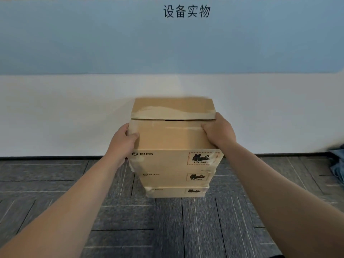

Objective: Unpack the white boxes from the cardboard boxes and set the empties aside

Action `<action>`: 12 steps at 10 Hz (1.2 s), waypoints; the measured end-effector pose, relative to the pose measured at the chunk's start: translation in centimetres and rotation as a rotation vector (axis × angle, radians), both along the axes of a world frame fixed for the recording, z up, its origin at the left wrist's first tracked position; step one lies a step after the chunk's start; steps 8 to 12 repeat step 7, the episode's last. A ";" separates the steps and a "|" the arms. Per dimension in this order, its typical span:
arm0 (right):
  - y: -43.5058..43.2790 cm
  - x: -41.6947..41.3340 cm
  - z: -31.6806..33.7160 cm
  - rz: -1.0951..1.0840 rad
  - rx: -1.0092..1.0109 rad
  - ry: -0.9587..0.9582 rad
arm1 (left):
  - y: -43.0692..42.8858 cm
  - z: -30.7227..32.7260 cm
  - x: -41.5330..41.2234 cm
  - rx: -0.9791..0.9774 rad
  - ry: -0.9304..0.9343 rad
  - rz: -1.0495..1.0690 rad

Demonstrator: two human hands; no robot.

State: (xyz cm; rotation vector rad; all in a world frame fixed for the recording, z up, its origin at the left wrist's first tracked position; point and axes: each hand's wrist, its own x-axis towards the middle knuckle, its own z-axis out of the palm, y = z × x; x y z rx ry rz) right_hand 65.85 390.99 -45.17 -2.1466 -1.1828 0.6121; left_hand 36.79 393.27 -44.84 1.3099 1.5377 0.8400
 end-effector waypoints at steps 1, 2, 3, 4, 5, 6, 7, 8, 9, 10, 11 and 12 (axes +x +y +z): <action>0.2 0.1 -0.5 -0.008 0.003 -0.016 | 0.3 -0.4 0.1 0.007 0.021 -0.010; 0.7 0.3 -0.4 -0.014 0.001 -0.028 | 1.0 -0.3 0.1 0.024 0.049 -0.009; 1.2 0.3 -0.3 -0.022 -0.006 -0.039 | 1.5 -0.6 0.3 0.015 0.040 0.006; 1.1 0.3 -1.0 -0.023 -0.021 -0.069 | 1.2 -1.3 0.6 0.029 0.097 0.008; 1.0 0.2 -1.1 -0.020 -0.037 -0.085 | 0.8 -1.6 0.5 0.047 0.129 0.010; 1.0 0.2 -1.5 -0.019 -0.041 -0.071 | 0.8 -1.4 0.6 0.043 0.160 -0.010; 1.0 0.2 -0.4 0.007 -0.085 -0.110 | 0.5 -0.3 0.6 0.034 0.227 -0.070; 1.0 0.2 -0.4 0.007 -0.085 -0.110 | 0.5 -0.3 0.6 0.034 0.227 -0.070; 1.0 0.2 -0.4 0.007 -0.085 -0.110 | 0.5 -0.3 0.6 0.034 0.227 -0.070; 1.0 0.2 -0.4 0.007 -0.085 -0.110 | 0.5 -0.3 0.6 0.034 0.227 -0.070; 1.0 0.2 -0.4 0.007 -0.085 -0.110 | 0.5 -0.3 0.6 0.034 0.227 -0.070; 1.0 0.2 -0.4 0.007 -0.085 -0.110 | 0.5 -0.3 0.6 0.034 0.227 -0.070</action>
